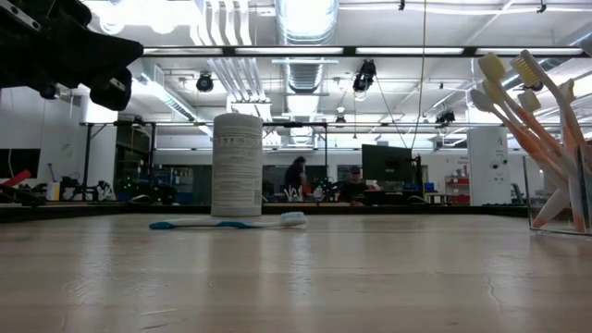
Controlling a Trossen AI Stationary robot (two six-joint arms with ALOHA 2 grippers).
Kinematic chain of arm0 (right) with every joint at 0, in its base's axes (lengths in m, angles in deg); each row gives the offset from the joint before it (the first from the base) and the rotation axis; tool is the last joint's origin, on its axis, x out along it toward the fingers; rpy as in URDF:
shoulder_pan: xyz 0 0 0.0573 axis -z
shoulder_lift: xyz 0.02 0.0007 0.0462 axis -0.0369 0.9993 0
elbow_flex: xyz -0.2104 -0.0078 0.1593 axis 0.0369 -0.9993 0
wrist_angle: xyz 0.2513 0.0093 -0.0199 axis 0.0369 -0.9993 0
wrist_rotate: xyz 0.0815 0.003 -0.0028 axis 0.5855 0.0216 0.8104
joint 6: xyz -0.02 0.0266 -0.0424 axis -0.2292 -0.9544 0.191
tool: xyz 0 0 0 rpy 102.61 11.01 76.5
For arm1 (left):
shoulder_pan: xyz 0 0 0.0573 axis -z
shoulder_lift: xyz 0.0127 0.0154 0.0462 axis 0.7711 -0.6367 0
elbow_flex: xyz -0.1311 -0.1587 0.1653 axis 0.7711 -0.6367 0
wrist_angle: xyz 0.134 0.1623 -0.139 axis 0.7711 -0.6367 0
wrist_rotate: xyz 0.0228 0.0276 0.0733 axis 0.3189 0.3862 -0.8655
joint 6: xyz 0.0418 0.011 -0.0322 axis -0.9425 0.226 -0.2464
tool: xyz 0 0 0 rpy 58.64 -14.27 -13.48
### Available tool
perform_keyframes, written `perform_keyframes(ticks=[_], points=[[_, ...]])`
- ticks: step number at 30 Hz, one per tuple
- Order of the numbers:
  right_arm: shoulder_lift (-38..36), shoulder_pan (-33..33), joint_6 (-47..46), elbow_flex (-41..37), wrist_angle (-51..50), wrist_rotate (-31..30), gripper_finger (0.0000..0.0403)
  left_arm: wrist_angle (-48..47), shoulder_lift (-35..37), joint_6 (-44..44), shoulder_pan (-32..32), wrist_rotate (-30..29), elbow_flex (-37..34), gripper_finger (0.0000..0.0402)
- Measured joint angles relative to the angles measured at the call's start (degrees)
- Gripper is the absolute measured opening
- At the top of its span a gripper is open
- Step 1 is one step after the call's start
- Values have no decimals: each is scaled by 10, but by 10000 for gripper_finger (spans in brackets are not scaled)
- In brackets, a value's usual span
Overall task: Pick & Place toothbrushing station
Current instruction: Put the blue toothbrush into the bottom section of the transparent organizer
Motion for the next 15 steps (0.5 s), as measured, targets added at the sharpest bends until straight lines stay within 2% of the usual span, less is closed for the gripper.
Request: perform_keyframes(ticks=[7, 11, 15], points=[[80, 32, -70, 96, -122, 20, 95, 0, 0, 0, 0, 0, 0, 18], [99, 97, -196, 148, -225, 112, 102, 0, 0, 0, 0, 0, 0, 17], [126, 153, -223, 169, -251, 195, 104, 0, 0, 0, 0, 0, 0, 17]])
